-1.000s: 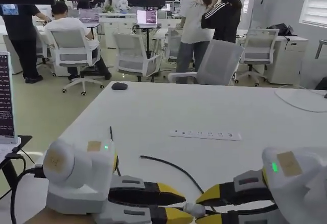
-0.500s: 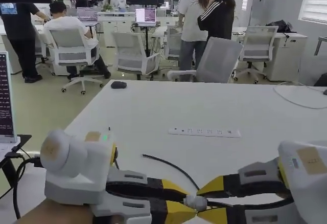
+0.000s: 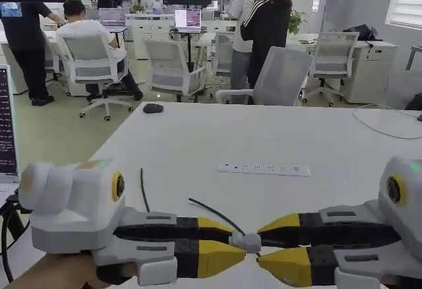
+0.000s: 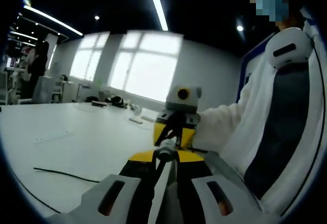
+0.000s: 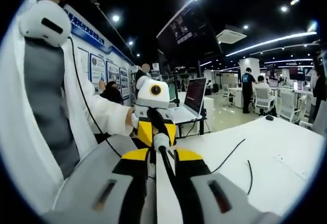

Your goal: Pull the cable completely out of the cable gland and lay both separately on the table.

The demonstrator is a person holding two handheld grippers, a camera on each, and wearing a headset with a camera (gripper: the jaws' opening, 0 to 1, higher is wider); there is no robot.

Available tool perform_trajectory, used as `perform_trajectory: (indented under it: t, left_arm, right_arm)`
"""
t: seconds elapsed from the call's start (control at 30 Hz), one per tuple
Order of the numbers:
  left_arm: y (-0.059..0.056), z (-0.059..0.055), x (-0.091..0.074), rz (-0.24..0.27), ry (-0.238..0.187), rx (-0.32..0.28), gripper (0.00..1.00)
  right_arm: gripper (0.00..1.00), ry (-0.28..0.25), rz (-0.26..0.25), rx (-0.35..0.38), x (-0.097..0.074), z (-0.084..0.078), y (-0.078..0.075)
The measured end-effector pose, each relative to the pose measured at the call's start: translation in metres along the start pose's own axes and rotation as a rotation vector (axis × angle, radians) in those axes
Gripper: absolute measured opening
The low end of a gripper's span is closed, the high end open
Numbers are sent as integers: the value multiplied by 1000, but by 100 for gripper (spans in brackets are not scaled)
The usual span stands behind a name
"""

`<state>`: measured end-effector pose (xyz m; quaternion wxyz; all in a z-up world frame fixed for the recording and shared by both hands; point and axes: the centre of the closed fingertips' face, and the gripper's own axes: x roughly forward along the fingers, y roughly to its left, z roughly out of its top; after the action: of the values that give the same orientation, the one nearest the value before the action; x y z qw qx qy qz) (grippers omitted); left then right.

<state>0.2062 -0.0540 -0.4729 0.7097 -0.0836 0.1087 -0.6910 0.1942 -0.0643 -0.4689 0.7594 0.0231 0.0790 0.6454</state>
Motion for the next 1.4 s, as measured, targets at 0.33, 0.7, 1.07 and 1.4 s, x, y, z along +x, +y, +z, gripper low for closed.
perform_trajectory:
  t: [0.33, 0.7, 1.07, 1.4]
  left_arm:
    - [-11, 4, 6, -40, -2, 45, 15]
    - [-11, 6, 5, -53, -4, 1, 14]
    - [-14, -3, 3, -101, 23, -136, 13]
    - [-15, -13, 4, -127, 29, -226, 13]
  right_arm:
    - [12, 4, 53, -7, 7, 3, 10]
    - [10, 2, 55, -8, 8, 6, 10]
    - [8, 17, 85, -110, 10, -2, 16]
    - [9, 49, 108, -379, 12, -11, 21]
